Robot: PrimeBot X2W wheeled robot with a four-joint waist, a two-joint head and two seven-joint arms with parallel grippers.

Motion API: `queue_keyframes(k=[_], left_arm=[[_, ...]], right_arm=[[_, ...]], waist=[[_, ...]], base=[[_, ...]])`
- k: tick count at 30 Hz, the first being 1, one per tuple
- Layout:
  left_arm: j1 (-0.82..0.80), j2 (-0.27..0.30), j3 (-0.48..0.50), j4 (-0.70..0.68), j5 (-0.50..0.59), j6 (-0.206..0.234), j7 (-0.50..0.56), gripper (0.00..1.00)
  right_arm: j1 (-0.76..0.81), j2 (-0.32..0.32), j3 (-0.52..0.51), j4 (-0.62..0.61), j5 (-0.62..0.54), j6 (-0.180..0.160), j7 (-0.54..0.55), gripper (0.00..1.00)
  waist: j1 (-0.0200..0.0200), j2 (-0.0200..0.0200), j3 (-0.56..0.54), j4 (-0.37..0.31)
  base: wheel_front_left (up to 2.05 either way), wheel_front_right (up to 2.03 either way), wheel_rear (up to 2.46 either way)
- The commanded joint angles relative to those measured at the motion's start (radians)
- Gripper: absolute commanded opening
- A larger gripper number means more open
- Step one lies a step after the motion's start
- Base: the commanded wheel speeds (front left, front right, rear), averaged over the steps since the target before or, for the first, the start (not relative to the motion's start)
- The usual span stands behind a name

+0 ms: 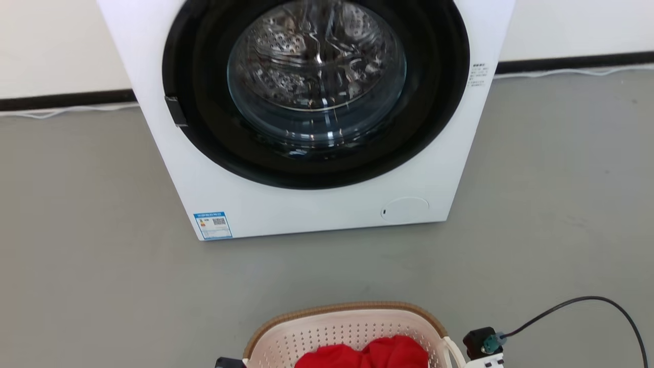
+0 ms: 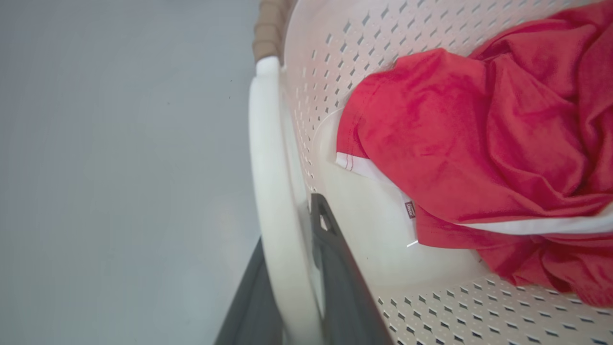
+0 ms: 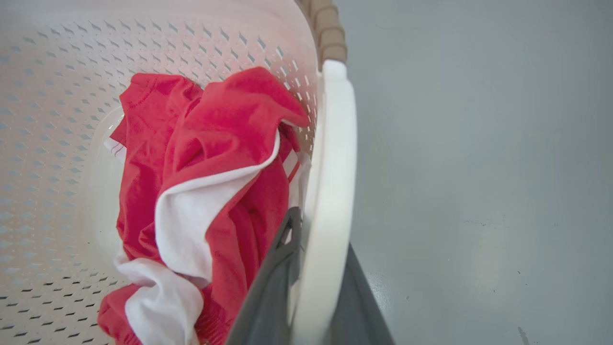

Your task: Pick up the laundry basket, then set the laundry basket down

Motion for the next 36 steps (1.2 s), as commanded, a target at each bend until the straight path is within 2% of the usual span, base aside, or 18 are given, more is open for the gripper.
queue_keyframes(k=[1,11,36], left_arm=[[-0.018,-0.003,0.001,-0.035,0.004,0.000,-0.010,0.00],[-0.014,-0.003,-0.044,-0.035,-0.040,0.030,-0.014,0.00],[-0.048,-0.003,-0.111,0.011,-0.106,0.023,-0.036,0.00]], right_arm=[[-0.006,0.026,0.028,-0.024,-0.001,0.018,0.003,0.00],[0.005,0.026,0.046,-0.024,0.020,0.018,0.008,0.00],[0.002,0.026,0.083,-0.028,0.065,0.018,0.007,0.00]], waist=[[0.0001,-0.0001,-0.012,0.006],[0.0001,-0.0001,-0.024,-0.003],[0.0001,-0.0001,-0.018,-0.029]], base=[[0.00,0.00,0.00],[0.00,0.00,0.00],[0.00,0.00,0.00]])
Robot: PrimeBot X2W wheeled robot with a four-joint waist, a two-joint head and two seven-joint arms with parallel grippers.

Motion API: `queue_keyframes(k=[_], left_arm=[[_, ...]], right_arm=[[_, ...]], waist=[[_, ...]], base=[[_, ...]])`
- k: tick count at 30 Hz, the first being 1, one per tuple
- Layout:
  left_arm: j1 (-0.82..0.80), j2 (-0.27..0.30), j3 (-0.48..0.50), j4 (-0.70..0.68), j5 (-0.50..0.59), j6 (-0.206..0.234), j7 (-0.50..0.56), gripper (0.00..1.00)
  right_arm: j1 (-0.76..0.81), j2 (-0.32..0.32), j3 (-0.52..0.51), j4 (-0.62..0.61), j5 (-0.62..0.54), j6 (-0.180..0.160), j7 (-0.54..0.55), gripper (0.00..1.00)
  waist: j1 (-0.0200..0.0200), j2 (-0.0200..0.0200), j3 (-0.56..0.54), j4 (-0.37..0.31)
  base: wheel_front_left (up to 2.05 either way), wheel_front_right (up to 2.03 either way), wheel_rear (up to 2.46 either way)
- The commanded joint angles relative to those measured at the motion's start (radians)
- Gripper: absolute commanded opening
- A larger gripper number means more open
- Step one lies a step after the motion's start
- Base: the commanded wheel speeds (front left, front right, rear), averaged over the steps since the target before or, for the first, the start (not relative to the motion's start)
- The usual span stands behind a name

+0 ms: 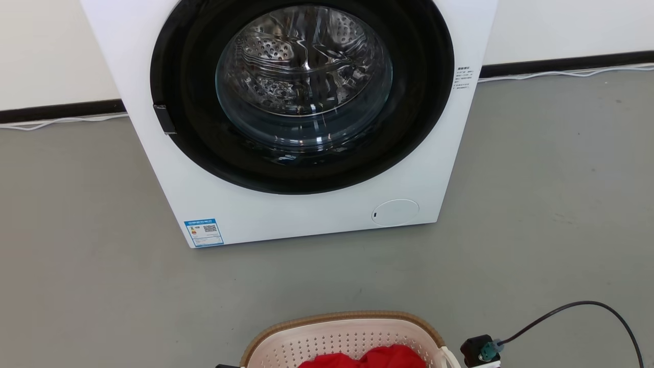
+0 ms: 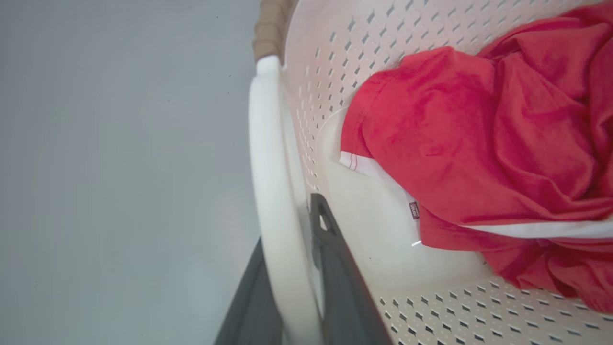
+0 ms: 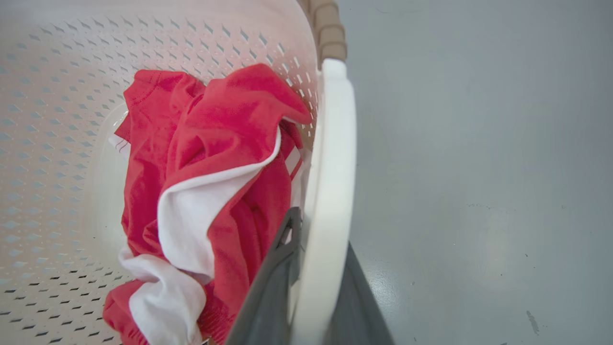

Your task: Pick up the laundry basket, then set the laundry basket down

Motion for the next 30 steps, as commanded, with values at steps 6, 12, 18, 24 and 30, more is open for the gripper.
queue_keyframes(k=[6,12,18,24,30], left_arm=[[-0.059,-0.007,-0.009,-0.013,-0.006,-0.007,-0.026,0.00],[-0.065,-0.007,-0.022,-0.007,-0.019,-0.006,-0.029,0.00],[-0.083,-0.007,-0.027,-0.002,-0.032,-0.004,-0.042,0.00],[-0.178,-0.001,-0.017,0.010,-0.031,0.005,-0.081,0.00],[-0.303,0.023,0.006,0.005,-0.032,0.006,-0.119,0.00]], right_arm=[[-0.017,0.027,0.031,-0.027,0.012,0.018,-0.004,0.00],[-0.022,0.027,0.036,-0.024,0.020,0.018,-0.006,0.00],[-0.042,0.027,0.041,-0.030,0.020,0.018,-0.027,0.00],[-0.125,0.027,0.033,-0.044,-0.008,0.018,-0.084,0.00],[-0.231,0.027,0.004,-0.058,-0.034,0.018,-0.143,0.00]], waist=[[0.0000,0.0000,0.005,0.001],[0.0000,0.0000,0.012,0.003],[0.0000,0.0000,0.038,0.001],[0.0000,0.0000,0.145,0.001],[0.0000,0.0000,0.293,0.006]], base=[[0.00,0.00,0.00],[0.00,0.00,0.00],[0.00,0.00,0.00],[0.00,0.00,0.00],[0.00,0.00,0.00]])
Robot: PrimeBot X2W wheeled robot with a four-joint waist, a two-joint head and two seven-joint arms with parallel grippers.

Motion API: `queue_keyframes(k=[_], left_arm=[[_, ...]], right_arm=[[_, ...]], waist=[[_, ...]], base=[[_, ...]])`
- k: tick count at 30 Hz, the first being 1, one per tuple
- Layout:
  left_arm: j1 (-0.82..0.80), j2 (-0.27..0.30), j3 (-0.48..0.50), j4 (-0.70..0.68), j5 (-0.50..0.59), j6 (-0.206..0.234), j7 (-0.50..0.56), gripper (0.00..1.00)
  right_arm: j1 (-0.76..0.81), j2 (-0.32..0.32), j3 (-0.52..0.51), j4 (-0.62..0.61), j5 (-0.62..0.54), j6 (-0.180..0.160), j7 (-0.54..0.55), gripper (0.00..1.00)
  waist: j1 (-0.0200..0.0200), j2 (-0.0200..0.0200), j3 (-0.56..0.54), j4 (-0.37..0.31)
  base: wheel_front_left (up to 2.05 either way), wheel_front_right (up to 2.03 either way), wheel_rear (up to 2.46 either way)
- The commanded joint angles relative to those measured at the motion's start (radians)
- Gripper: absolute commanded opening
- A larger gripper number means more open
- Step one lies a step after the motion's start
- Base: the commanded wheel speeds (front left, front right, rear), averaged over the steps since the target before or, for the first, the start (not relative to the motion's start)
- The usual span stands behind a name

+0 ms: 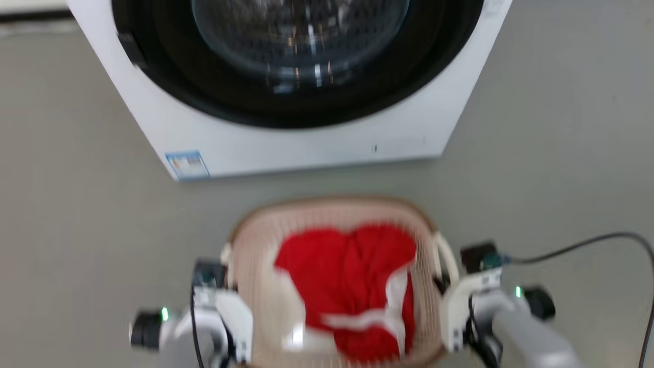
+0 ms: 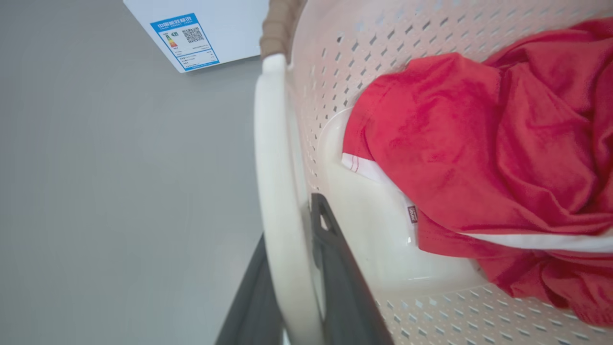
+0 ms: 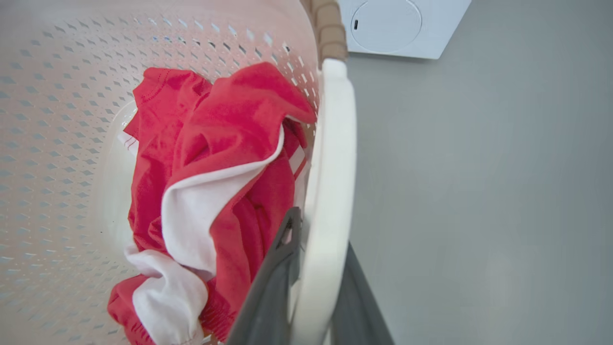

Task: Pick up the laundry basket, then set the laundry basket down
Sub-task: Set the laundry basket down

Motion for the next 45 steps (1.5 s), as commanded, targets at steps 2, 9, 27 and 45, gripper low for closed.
queue_keyframes(k=[2,9,27,45], left_arm=[[-0.089,0.015,0.025,-0.028,0.002,0.003,-0.029,0.00],[-0.267,0.051,0.047,-0.046,0.017,0.009,-0.059,0.00],[-0.475,0.077,0.107,-0.074,0.052,0.017,-0.073,0.00],[-0.461,0.084,0.175,-0.107,0.109,0.012,-0.074,0.00]], right_arm=[[-0.059,0.032,0.015,-0.040,-0.034,0.018,-0.044,0.00],[-0.227,0.032,-0.035,-0.019,-0.090,0.018,-0.111,0.00],[-0.458,0.032,-0.158,0.080,-0.181,0.018,-0.213,0.00],[-0.485,0.032,-0.194,0.120,-0.211,0.018,-0.232,0.00]], waist=[[0.0000,0.0000,0.146,0.008],[0.0000,0.0000,0.383,0.020],[0.0000,0.0000,0.668,0.045],[0.0000,0.0000,0.699,0.043]], base=[[0.00,0.00,0.00],[0.00,0.00,0.00],[0.00,0.00,0.00],[0.00,0.00,0.00]])
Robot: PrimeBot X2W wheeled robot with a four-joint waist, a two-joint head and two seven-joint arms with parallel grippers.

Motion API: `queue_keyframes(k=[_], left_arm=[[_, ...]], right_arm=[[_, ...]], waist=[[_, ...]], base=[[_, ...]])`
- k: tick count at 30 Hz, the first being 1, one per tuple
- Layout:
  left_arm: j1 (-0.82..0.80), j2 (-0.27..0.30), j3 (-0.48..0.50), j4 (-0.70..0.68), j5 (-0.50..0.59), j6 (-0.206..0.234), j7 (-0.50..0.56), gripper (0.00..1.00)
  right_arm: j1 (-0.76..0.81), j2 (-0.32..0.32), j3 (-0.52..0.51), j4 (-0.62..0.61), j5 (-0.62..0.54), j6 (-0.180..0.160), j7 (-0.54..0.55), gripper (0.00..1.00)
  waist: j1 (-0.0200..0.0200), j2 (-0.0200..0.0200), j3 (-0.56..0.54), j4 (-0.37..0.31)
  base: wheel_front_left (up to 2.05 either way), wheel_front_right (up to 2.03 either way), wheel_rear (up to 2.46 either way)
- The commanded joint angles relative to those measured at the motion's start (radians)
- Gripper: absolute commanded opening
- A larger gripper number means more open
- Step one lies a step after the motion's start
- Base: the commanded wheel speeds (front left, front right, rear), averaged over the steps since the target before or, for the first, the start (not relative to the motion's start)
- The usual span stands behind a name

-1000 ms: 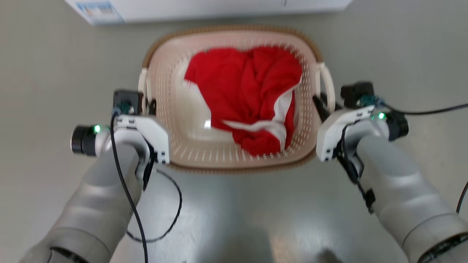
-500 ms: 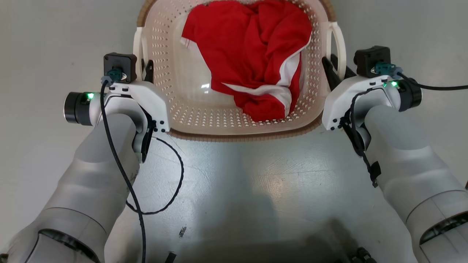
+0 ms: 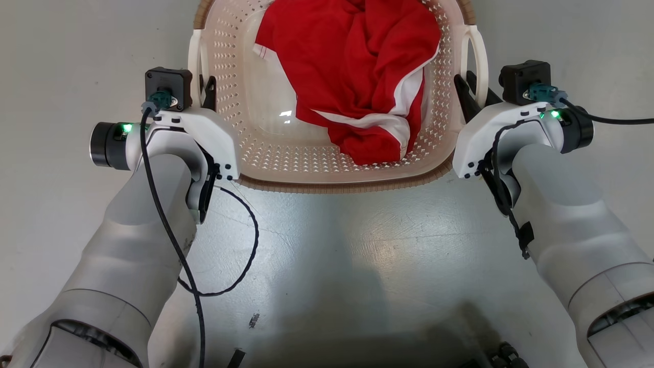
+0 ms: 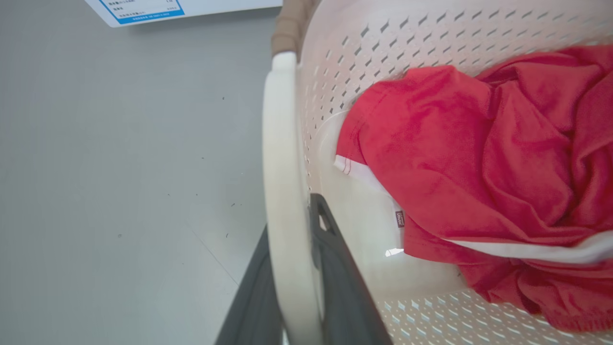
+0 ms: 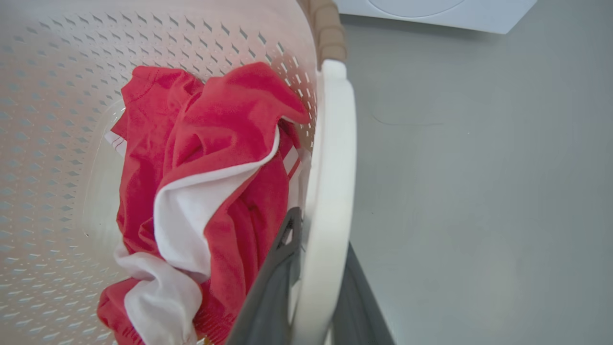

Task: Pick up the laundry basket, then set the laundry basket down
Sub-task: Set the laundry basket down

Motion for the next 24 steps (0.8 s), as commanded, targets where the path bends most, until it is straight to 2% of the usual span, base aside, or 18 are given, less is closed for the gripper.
queue_keyframes(k=[1,6,7,8,9,24], left_arm=[[0.003,0.027,0.017,-0.010,0.022,-0.004,-0.006,0.00],[0.002,0.021,0.036,-0.010,0.037,-0.007,-0.006,0.00],[0.001,0.021,0.043,-0.012,0.037,-0.005,-0.006,0.28],[0.001,0.021,0.048,-0.014,0.039,-0.003,-0.006,0.99],[0.001,0.021,0.054,-0.016,0.041,0.001,-0.006,1.00],[0.004,0.010,0.102,0.016,0.060,0.000,-0.006,1.00]], right_arm=[[0.019,0.021,0.009,-0.001,-0.021,0.015,-0.015,0.00],[0.019,0.021,-0.001,0.006,-0.022,0.015,-0.012,0.00],[0.018,0.021,-0.009,0.008,-0.020,0.015,-0.014,0.20],[0.016,0.021,-0.015,0.010,-0.021,0.015,-0.016,0.48],[0.014,0.021,-0.019,0.013,-0.025,0.015,-0.018,1.00],[0.008,0.021,-0.126,0.023,-0.119,0.015,-0.049,1.00]], waist=[[0.0000,0.0000,0.001,0.000],[0.0000,0.0000,0.003,0.001],[0.0000,0.0000,0.004,0.000],[0.0000,0.0000,0.005,0.000],[0.0000,0.0000,0.007,0.000],[0.0000,0.0000,0.003,0.001]], base=[[0.00,0.00,0.00],[0.00,0.00,0.00],[0.00,0.00,0.00],[0.00,0.00,0.00],[0.00,0.00,0.00],[0.00,0.00,0.00]])
